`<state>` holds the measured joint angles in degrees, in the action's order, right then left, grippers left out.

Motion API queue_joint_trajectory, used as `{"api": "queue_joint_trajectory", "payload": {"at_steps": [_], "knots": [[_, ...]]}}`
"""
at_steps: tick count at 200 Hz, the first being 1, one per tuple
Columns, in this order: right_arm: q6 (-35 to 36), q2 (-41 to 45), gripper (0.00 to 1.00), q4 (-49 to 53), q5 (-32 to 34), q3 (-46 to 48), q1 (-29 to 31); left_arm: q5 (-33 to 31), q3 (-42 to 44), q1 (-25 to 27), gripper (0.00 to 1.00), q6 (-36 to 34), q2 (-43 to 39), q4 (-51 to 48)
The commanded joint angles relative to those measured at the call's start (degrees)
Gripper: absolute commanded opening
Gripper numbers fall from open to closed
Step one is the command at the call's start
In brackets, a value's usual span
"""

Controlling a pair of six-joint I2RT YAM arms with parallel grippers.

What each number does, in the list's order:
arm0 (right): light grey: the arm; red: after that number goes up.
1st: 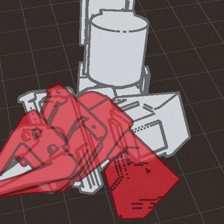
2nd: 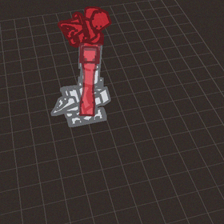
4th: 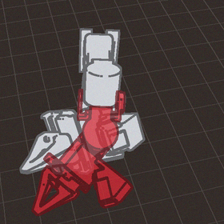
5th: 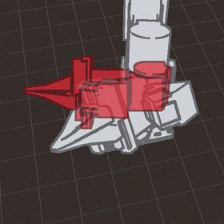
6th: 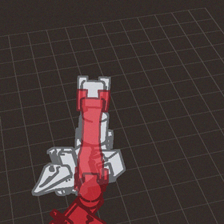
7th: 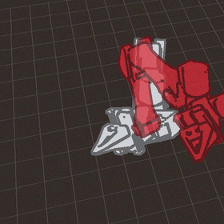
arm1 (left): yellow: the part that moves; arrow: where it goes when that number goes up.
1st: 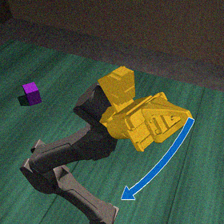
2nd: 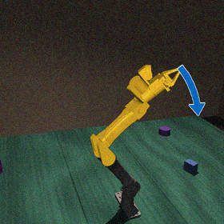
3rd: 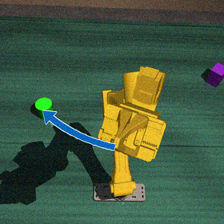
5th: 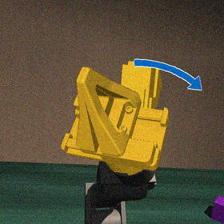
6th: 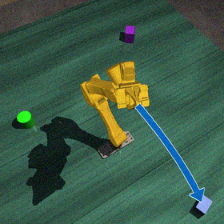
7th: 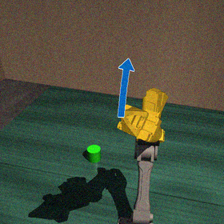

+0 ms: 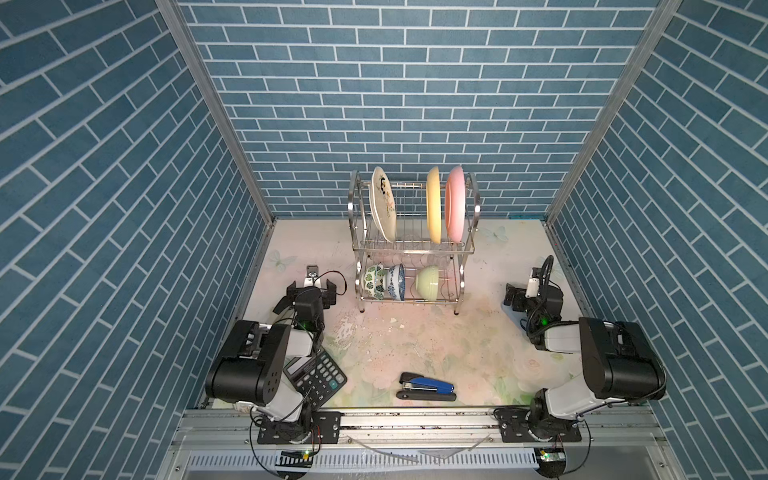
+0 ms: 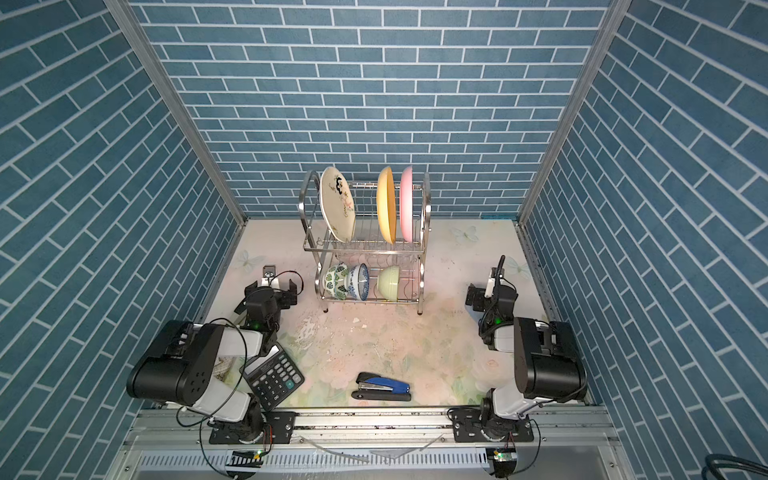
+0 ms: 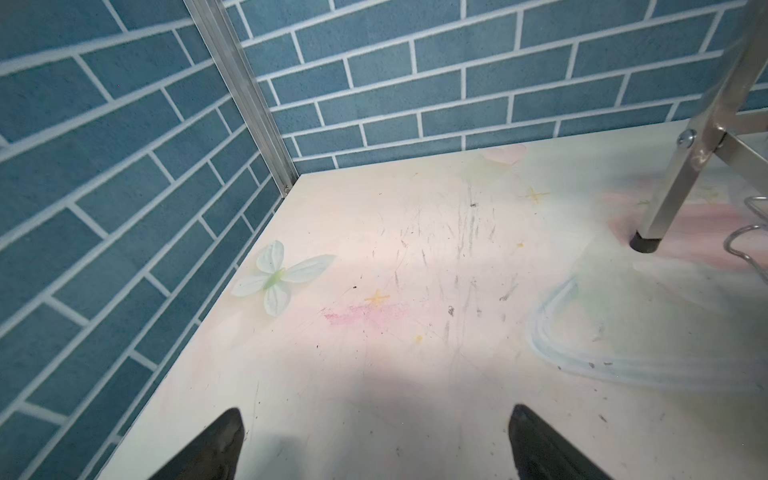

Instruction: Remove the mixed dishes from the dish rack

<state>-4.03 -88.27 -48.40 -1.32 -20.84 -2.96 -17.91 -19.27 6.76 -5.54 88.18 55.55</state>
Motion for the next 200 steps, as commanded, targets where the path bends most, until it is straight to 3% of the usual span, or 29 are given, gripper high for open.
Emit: {"api": "queue_joint_trajectory", "payload": {"at_steps": [1, 130, 200], "knots": [[1.6, 0.0, 0.99, -0.7, -0.9, -1.8, -0.2, 0.3, -0.7, -0.3, 1.0, 0.4, 0.2, -0.3], [1.6, -0.1, 0.99, -0.6, -1.0, -1.9, -0.2, 0.2, -0.9, -0.4, 1.0, 0.6, 0.2, -0.5], [1.3, 1.0, 0.99, 0.1, -0.1, -2.0, -0.2, -4.0, -0.7, -0.5, 1.0, 2.1, -0.3, -0.5]]}}
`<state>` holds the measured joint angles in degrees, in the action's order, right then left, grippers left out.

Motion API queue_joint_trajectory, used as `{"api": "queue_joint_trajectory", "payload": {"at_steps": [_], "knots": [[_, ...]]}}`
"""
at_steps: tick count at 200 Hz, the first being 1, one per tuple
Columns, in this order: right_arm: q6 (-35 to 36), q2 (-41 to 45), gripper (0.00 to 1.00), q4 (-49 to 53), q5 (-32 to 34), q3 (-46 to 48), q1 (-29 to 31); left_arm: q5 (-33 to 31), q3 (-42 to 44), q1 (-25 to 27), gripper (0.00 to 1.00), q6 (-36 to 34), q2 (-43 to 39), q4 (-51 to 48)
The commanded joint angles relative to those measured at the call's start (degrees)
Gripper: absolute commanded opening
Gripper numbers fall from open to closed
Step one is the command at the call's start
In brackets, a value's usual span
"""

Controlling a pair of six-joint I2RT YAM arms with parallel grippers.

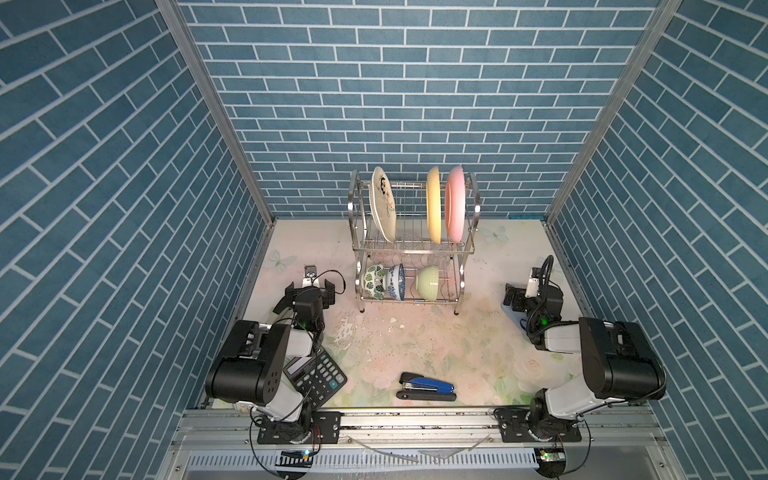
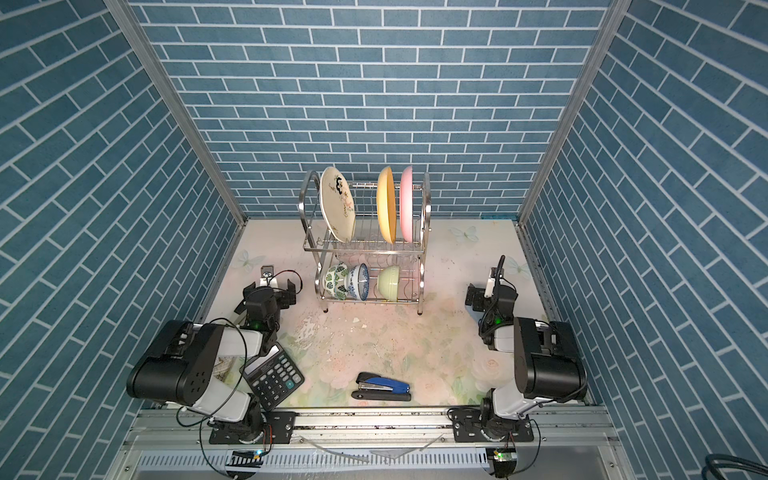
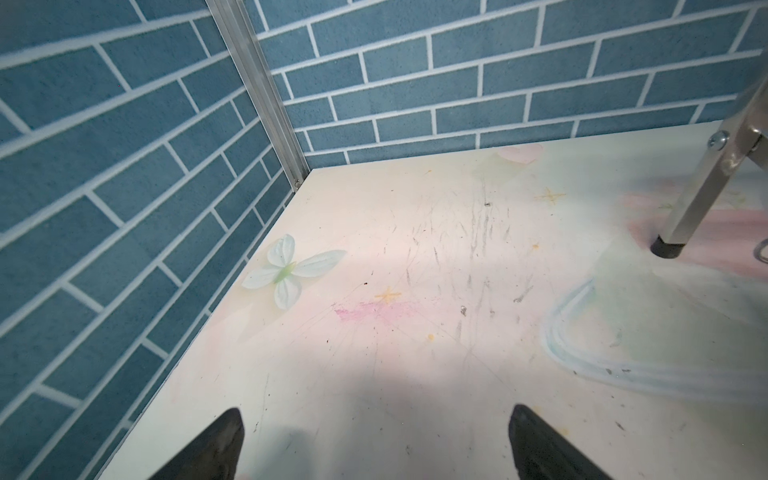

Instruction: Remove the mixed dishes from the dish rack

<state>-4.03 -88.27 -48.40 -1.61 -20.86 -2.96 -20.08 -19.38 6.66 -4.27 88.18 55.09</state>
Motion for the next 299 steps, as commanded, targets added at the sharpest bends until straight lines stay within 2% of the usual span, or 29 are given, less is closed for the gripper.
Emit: {"api": "queue_joint_trajectory", "payload": {"at_steps": [1, 43, 56, 72, 96, 121, 130, 138, 164, 174, 194, 207, 227, 233, 240, 253, 264, 283, 299], "knots": [[1.4, 1.2, 0.99, 0.4, 0.1, -2.1, -0.2, -1.9, -0.6, -0.4, 1.0, 0.8, -0.4, -0.1], [0.3, 9.3, 0.99, 18.4, 2.2, -8.1, 0.0, -1.7, 2.7, 0.1, 1.0, -0.1, -3.3, 4.1], [-2.6, 13.2, 0.99, 22.2, 5.9, -8.6, 0.4, -7.8, 1.0, 2.3, 1.0, -0.6, -7.7, -2.4], [-5.5, 18.9, 0.99, 22.7, 7.5, -6.8, 0.9, -8.9, -4.1, 2.7, 1.0, -0.2, -14.4, -15.7], [-8.3, 27.1, 0.99, 29.0, 10.3, -8.0, 2.1, -17.2, -12.0, 2.7, 1.0, 10.7, -21.2, -31.9], [-12.4, 30.0, 0.99, 45.6, 14.8, -15.9, 3.1, -21.1, -19.8, 2.7, 1.0, 27.9, -25.9, -50.7], [-12.6, 30.4, 0.99, 49.4, 14.7, -18.1, 3.7, -19.0, -22.3, 2.7, 1.0, 30.4, -27.9, -55.8], [-12.5, 30.7, 0.98, 52.1, 14.9, -19.8, 4.9, -15.8, -22.8, 2.7, 1.0, 30.2, -29.8, -56.4], [-9.9, 31.4, 0.77, 56.6, 7.7, -25.2, 8.0, -4.5, -20.8, 2.5, 1.0, 30.1, -37.7, -50.3], [-9.4, 31.2, 0.62, 58.6, 7.1, -27.8, 9.6, -1.7, -21.1, 2.4, 1.0, 31.1, -39.3, -50.0], [-8.7, 30.7, 0.24, 61.6, 7.2, -32.9, 12.1, 2.2, -27.0, 2.4, 1.0, 31.5, -39.2, -54.8], [-9.0, 30.5, 0.13, 63.6, 7.6, -36.4, 13.0, 3.6, -32.0, 2.4, 1.0, 31.3, -38.1, -59.7], [-10.1, 29.6, 0.12, 68.0, 7.6, -42.1, 13.7, 7.4, -37.2, 2.4, 0.99, 29.8, -36.5, -62.2], [-10.2, 29.0, 0.13, 70.0, 7.2, -44.0, 13.8, 8.7, -38.5, 2.4, 0.96, 29.5, -35.9, -62.5], [-10.2, 28.3, 0.16, 71.9, 6.1, -46.4, 13.9, 10.7, -40.1, 2.4, 0.95, 29.0, -35.2, -62.8], [-10.4, 26.3, 0.32, 76.2, 3.2, -50.9, 14.2, 16.0, -43.3, 2.4, 0.92, 26.7, -33.3, -63.2], [-10.7, 24.6, 0.39, 79.2, 1.1, -54.4, 14.8, 20.5, -46.3, 2.4, 0.91, 24.8, -31.3, -64.2], [-10.5, 21.9, 0.43, 82.5, -1.2, -59.6, 16.7, 27.7, -50.0, 2.4, 0.9, 21.6, -28.4, -65.8], [-10.4, 19.7, 0.44, 84.4, -3.0, -63.9, 18.1, 30.8, -50.1, 2.4, 0.89, 20.9, -27.2, -65.3]]}}
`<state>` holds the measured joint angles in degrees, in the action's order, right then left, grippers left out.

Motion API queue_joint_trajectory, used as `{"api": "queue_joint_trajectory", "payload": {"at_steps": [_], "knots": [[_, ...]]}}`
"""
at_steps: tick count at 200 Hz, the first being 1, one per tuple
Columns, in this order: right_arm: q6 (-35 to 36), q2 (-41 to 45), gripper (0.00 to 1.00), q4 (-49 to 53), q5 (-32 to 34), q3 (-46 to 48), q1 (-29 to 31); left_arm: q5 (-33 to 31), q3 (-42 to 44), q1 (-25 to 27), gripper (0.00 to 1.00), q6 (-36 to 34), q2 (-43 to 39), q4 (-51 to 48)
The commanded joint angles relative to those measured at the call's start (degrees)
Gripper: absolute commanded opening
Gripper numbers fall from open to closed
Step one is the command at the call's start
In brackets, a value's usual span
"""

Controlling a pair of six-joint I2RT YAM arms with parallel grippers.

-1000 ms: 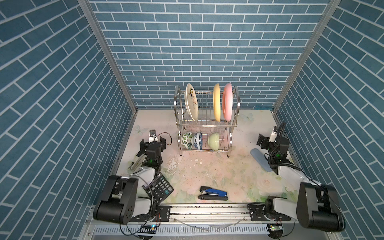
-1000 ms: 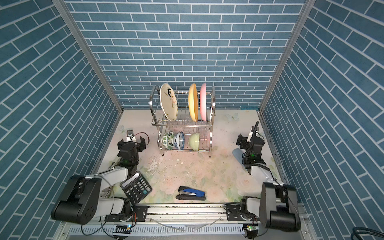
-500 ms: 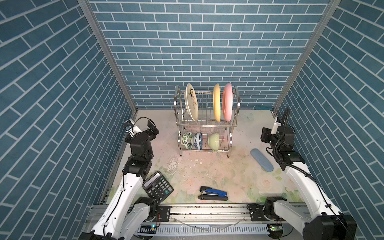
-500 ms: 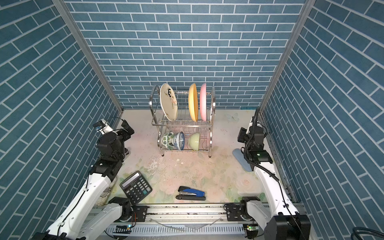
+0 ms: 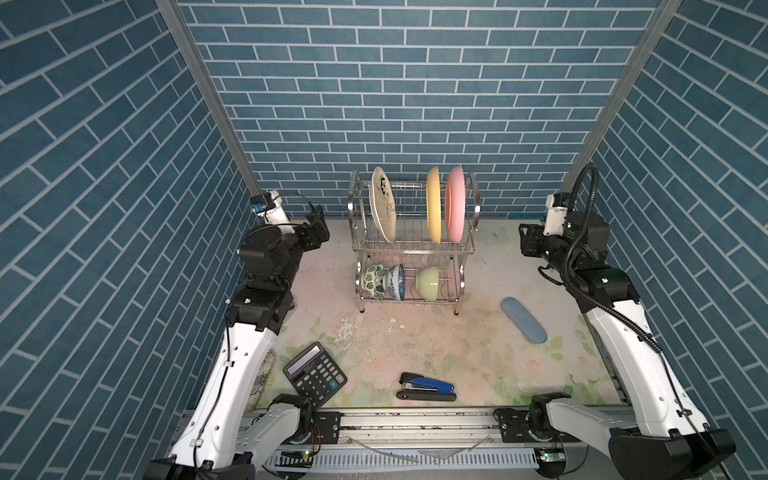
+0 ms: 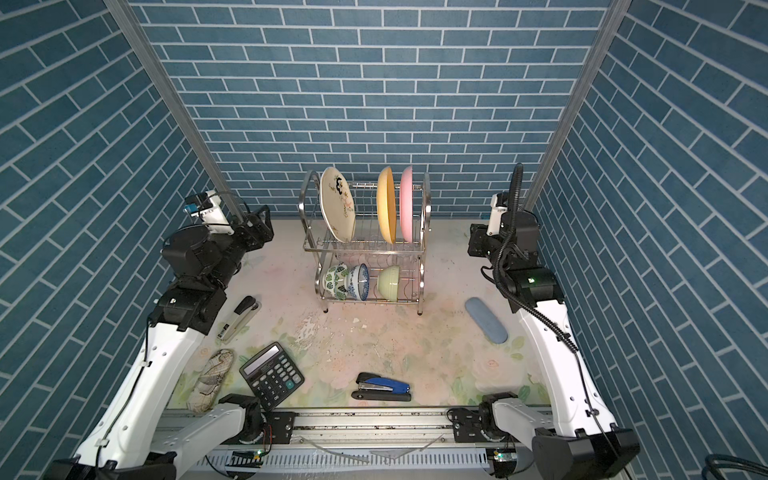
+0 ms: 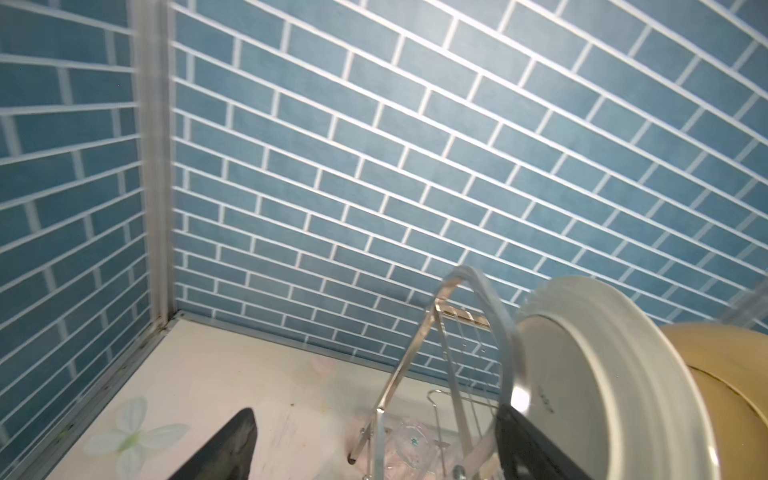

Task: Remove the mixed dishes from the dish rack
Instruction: 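Reach the left gripper to the white plate and the right gripper to the pink plate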

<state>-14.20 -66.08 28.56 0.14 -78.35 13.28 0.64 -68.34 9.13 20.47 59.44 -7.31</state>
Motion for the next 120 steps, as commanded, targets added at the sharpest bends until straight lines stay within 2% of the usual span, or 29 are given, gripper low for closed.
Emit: {"api": "queue_joint_trajectory", "payload": {"at_steps": [1, 39, 71, 120], "knots": [[-0.2, -2.7, 0.44, 7.5, -4.8, -6.7, 1.9, 10.3, -1.1, -0.1, 0.89, -3.8, 1.6, -2.9], [-0.8, -7.5, 0.27, 8.1, -14.7, -14.4, 4.0, 19.4, -3.5, -0.1, 0.84, -4.2, 4.6, -3.7], [-1.4, -8.9, 0.28, 7.3, -19.3, -17.1, 5.7, 22.3, -6.0, -0.1, 0.83, -3.5, 6.9, -5.6], [-1.2, -11.8, 0.32, 8.8, -22.4, -20.9, 7.7, 24.1, -6.5, -0.1, 0.75, -2.7, 9.2, -5.4]]}}
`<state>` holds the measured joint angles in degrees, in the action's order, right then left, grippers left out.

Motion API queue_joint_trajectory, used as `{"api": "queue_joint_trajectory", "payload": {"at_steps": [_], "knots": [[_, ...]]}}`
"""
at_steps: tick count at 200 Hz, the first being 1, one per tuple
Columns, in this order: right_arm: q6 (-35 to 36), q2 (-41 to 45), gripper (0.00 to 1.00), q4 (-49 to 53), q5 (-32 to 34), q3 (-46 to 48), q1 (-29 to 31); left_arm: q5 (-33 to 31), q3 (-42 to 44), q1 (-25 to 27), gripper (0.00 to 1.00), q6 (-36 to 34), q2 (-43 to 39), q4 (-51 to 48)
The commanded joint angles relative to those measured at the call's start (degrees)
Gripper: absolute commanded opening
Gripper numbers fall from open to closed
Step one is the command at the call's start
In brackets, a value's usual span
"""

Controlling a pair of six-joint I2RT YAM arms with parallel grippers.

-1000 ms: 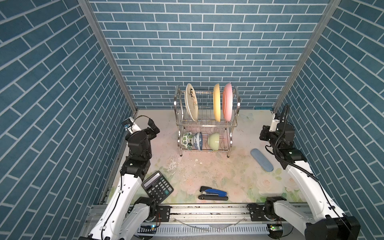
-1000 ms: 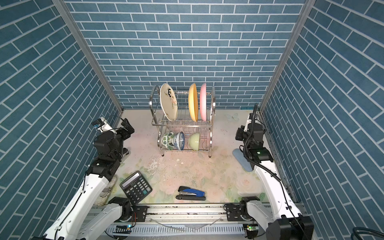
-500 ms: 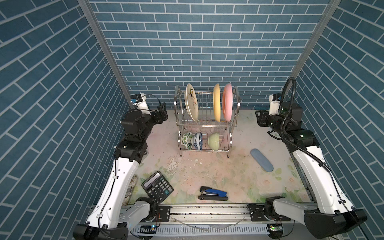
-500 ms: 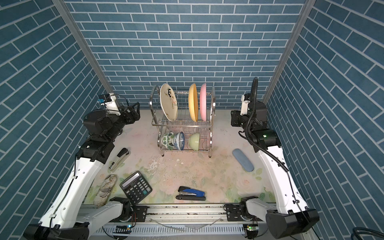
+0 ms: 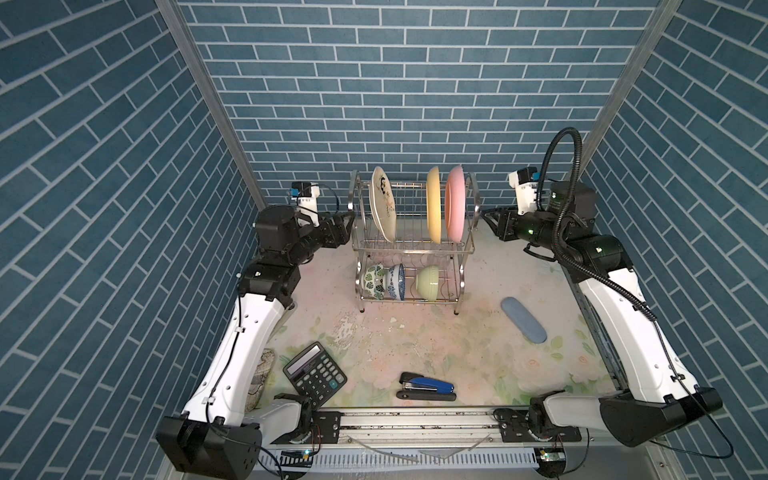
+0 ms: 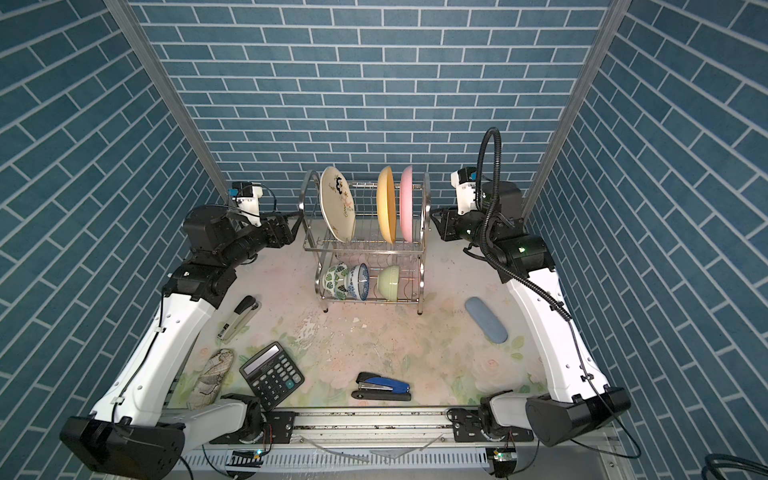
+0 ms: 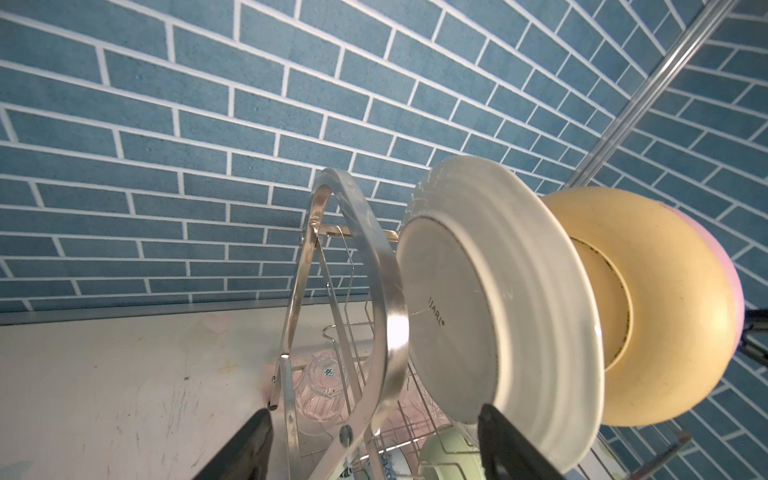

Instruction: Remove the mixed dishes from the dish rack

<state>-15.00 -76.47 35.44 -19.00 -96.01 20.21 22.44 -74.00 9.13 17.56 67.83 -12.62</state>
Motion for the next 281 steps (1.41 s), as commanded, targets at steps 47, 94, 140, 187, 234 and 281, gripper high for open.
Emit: {"api": "queue_joint_trajectory", "payload": {"at_steps": [47, 94, 140, 187, 234, 281], "knots": [[-1.2, -2.7, 0.35, 1.3, -1.7, -3.6, 1.1, 2.5, -1.8, -0.1, 0.67, 0.1, 2.3, -0.2], [-1.4, -3.3, 0.36, 0.0, -0.4, -4.1, 1.1, 3.3, -2.4, 0.0, 0.54, 0.2, 3.4, 1.1], [-2.0, -6.0, 0.36, 0.9, 0.5, -6.1, 1.1, 3.1, -2.0, 0.0, 0.46, -0.1, 4.0, 1.8], [-2.0, -7.3, 0.36, 0.4, 5.1, -6.1, 1.1, 4.7, -4.1, 0.1, 0.4, -0.2, 6.6, 1.9], [-1.8, -9.0, 0.24, -0.8, 5.5, -6.3, 1.1, 5.1, -4.5, 0.3, 0.33, -0.1, 8.3, 3.2], [-1.7, -11.5, 0.14, -1.2, 4.6, -8.4, 1.0, 5.9, -5.9, 0.6, 0.2, -0.1, 9.9, 3.8]]}}
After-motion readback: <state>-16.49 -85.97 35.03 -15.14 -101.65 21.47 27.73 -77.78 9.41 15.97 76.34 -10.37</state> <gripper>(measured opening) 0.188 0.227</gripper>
